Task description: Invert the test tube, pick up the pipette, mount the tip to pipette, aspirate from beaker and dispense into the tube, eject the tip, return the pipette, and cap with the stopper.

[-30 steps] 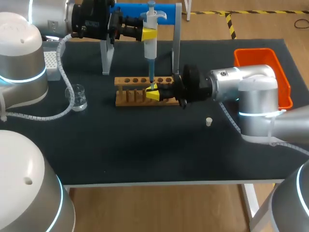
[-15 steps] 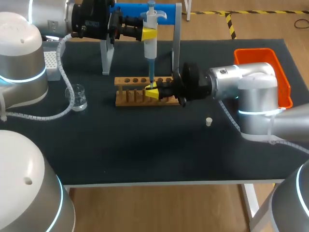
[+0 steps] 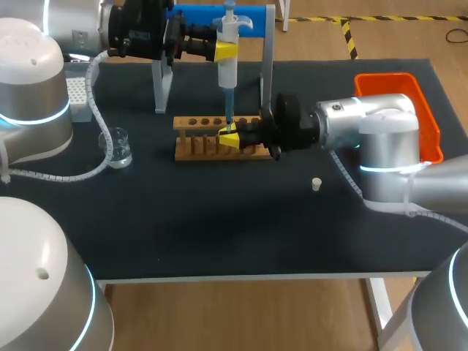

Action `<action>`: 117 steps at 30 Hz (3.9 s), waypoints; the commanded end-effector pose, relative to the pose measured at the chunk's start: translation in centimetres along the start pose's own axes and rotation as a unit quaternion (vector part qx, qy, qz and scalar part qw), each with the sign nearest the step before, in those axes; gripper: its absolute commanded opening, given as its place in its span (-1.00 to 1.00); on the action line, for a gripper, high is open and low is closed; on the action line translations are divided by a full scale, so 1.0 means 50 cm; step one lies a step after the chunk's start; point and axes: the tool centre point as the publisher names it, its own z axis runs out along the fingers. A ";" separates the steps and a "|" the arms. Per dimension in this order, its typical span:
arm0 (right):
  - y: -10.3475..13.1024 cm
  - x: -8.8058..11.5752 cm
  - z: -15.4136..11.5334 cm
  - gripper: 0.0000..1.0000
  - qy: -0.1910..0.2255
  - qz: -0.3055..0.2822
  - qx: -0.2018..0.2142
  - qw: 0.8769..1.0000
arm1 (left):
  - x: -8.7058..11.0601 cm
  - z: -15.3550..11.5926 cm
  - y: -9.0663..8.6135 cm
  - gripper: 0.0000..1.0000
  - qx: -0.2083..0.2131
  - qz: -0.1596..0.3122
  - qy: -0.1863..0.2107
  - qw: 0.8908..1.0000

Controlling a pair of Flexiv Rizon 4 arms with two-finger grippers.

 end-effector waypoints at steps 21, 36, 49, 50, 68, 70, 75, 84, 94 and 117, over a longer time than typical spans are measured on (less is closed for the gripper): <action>0.008 -0.011 0.007 -1.00 0.009 0.002 0.003 1.000 | -0.001 -0.001 0.000 -1.00 -0.002 -0.001 0.001 1.000; 0.005 -0.011 0.015 -1.00 0.013 0.003 0.004 1.000 | -0.001 -0.001 0.000 -1.00 -0.002 -0.001 0.001 1.000; 0.003 -0.008 0.021 -1.00 0.017 0.004 0.003 1.000 | -0.001 -0.001 0.000 -1.00 -0.002 -0.001 0.001 1.000; 0.002 -0.008 0.021 -1.00 0.017 0.004 0.003 1.000 | -0.001 -0.001 0.000 -1.00 -0.002 -0.001 0.001 1.000; 0.001 -0.003 0.018 -1.00 0.015 0.004 0.000 1.000 | -0.001 -0.001 0.000 -1.00 -0.002 -0.001 0.001 1.000; 0.000 -0.001 0.017 -1.00 0.015 0.004 -0.001 1.000 | -0.001 -0.001 0.000 -1.00 -0.002 -0.001 0.001 1.000; -0.001 0.001 0.015 -1.00 0.014 0.005 -0.002 1.000 | -0.001 -0.001 0.000 -1.00 -0.002 -0.001 0.001 1.000; -0.003 0.003 0.011 -1.00 0.013 0.005 -0.002 1.000 | -0.001 -0.001 0.000 -1.00 -0.002 -0.001 0.001 1.000; -0.003 0.006 0.008 -1.00 0.012 0.005 -0.002 1.000 | -0.001 -0.001 0.000 -1.00 -0.002 -0.001 0.001 1.000; 0.014 0.011 0.001 -1.00 0.014 -0.004 -0.004 1.000 | -0.001 -0.001 0.000 -1.00 -0.002 -0.001 0.001 1.000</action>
